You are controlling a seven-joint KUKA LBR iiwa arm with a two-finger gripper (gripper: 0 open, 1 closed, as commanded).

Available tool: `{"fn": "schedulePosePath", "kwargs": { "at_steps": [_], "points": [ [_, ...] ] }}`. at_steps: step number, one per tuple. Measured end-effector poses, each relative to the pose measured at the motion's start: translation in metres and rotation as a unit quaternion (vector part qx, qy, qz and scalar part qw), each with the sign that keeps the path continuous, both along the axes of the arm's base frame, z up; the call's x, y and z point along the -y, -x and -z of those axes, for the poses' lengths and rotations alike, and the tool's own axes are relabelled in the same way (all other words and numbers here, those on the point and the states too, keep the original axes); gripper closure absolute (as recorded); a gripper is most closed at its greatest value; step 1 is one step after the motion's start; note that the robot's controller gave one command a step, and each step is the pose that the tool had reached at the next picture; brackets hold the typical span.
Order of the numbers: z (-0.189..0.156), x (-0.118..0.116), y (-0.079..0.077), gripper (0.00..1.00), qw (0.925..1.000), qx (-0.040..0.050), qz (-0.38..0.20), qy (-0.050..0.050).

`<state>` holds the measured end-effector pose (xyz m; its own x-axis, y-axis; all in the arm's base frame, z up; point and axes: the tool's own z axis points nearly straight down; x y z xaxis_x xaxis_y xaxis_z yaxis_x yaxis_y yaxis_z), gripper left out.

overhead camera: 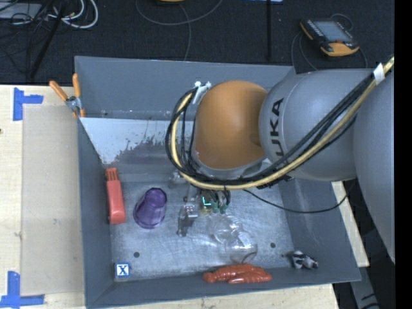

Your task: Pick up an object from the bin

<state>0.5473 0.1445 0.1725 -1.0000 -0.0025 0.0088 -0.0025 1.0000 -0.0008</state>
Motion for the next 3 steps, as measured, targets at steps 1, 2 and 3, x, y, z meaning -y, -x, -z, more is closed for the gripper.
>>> {"fn": "schedulePosePath", "kwargs": {
  "at_steps": [1,2,3],
  "points": [
    [-0.004,0.001,-0.002,0.0,1.0,0.0035,0.002,-0.001],
    [0.005,-0.014,-0.012,0.0,0.9995,0.0058,0.03,0.0],
    [0.099,-0.024,-0.074,1.0,0.9988,0.0085,-0.049,-0.002]
  ]
}}
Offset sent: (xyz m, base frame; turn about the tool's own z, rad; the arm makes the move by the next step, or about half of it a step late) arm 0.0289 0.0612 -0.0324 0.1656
